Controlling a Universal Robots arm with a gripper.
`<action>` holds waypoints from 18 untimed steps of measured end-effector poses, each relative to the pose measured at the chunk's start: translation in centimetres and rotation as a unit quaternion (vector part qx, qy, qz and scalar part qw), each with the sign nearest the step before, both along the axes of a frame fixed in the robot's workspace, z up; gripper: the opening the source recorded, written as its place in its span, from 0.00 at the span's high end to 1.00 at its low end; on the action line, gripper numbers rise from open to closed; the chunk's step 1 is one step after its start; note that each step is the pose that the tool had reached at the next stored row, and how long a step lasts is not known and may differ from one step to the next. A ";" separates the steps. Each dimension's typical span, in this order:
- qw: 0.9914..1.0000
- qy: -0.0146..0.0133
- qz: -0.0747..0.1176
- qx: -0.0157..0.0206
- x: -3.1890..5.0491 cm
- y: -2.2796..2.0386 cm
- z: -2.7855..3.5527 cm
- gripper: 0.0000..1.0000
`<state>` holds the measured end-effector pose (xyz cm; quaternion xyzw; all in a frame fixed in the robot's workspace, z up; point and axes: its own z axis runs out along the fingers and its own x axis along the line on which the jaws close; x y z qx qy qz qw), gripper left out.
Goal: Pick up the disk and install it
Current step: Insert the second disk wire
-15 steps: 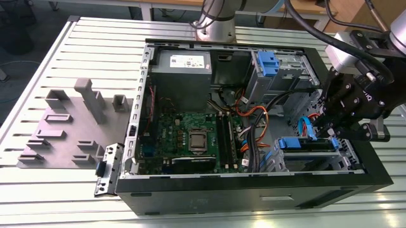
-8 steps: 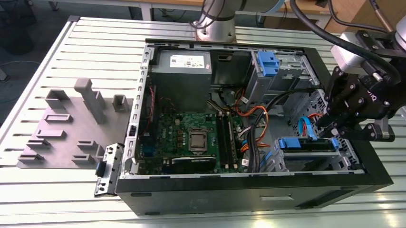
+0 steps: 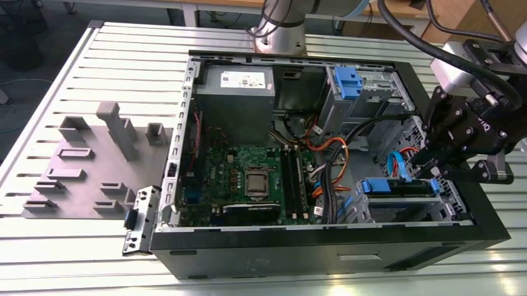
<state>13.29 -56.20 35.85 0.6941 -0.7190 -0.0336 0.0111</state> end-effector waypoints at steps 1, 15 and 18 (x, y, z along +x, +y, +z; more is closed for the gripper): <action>1.000 0.000 0.000 0.000 0.00 0.00 -0.01 0.71; 1.000 0.000 0.000 0.000 0.73 0.75 -0.64 0.71; 1.000 0.000 0.000 0.000 0.96 0.79 -0.70 0.71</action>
